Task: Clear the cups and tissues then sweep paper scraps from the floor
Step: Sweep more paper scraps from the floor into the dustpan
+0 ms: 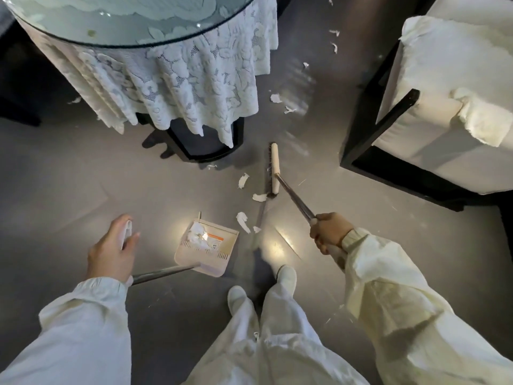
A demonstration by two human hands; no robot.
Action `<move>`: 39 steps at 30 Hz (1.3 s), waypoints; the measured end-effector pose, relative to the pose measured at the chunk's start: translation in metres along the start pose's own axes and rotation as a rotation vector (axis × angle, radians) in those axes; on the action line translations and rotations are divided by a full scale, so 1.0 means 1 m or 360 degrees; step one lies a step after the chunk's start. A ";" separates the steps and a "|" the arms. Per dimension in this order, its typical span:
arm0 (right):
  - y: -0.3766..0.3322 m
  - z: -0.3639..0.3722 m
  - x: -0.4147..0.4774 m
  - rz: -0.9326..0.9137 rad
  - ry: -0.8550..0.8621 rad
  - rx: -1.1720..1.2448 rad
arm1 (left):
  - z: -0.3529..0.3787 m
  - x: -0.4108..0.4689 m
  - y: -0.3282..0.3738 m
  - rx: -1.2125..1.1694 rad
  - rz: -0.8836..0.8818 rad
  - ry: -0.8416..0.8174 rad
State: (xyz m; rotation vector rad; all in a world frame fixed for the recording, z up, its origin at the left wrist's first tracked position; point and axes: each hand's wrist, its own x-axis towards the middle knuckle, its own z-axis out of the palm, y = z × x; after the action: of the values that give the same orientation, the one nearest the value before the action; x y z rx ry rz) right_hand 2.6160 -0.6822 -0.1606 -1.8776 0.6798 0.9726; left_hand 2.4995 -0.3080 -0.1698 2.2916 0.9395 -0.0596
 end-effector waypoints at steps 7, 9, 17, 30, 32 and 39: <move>-0.049 -0.017 0.079 -0.0110 0.0099 -0.0738 | 0.012 -0.045 0.008 -0.0073 -0.0210 0.0140; -0.060 -0.020 0.091 -0.0151 0.0040 -0.0546 | 0.024 -0.052 0.013 -0.0099 -0.0298 0.0220; -0.066 -0.046 0.088 -0.0094 -0.0384 -0.0556 | 0.051 -0.083 0.037 0.0001 -0.0608 0.0405; -0.164 -0.014 0.131 -0.0611 -0.0289 -0.1773 | 0.088 -0.118 0.066 -0.0294 -0.0908 0.0540; -0.175 0.005 0.140 -0.0593 -0.0385 -0.1736 | 0.089 -0.117 0.067 -0.0284 -0.0956 0.0539; -0.164 0.035 0.159 -0.0439 -0.0730 -0.1497 | 0.093 -0.126 0.066 -0.0397 -0.0950 0.0683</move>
State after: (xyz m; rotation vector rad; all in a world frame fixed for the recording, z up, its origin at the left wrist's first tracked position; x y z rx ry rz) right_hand 2.8152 -0.5876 -0.2292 -2.2896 -0.3931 1.6236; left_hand 2.4664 -0.4750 -0.1721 1.7557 1.7219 0.2900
